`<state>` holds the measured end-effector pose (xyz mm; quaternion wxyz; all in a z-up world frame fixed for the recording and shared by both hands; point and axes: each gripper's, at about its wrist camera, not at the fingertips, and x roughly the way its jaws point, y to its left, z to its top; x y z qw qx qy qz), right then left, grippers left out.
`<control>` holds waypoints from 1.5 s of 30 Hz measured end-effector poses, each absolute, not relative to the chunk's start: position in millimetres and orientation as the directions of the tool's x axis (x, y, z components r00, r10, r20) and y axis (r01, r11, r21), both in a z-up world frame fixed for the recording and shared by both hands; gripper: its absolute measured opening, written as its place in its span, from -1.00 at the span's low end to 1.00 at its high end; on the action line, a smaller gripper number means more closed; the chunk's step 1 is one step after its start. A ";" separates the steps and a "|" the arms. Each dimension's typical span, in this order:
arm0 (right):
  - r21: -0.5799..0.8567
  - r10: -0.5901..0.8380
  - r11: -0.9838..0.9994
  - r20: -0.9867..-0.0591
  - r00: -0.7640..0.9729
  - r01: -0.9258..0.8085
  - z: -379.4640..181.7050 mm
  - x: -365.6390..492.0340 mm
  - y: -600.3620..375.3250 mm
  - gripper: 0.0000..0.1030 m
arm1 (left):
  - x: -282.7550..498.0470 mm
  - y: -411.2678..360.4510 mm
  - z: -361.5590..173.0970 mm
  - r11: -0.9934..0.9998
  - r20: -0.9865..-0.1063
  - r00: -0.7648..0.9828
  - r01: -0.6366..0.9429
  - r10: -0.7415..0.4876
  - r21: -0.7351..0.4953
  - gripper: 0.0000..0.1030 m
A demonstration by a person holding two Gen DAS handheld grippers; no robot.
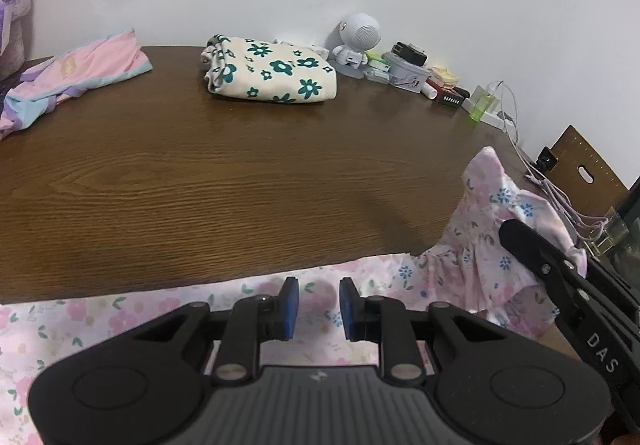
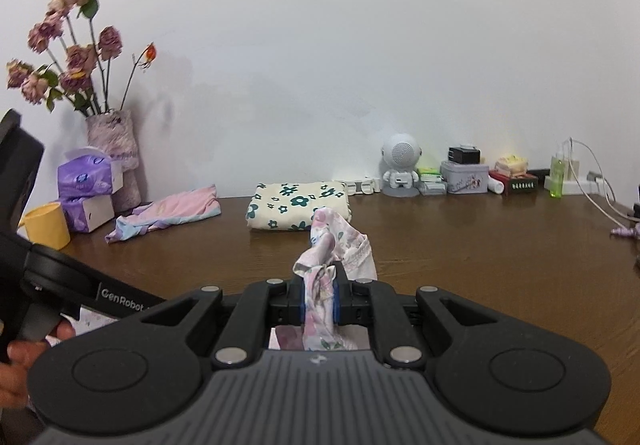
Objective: Fold clothes
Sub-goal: 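Raise the gathered dress end higher with the right gripper while the left gripper holds the edge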
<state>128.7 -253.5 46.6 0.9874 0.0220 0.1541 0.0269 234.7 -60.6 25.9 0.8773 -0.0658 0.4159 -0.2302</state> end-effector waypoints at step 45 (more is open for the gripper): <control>-0.277 0.091 0.942 -0.339 0.936 -0.192 39.8 121.9 -177.0 -0.80 | 196.6 -18.1 19.6 0.852 -0.720 0.518 0.484 -0.461 -0.198 -0.62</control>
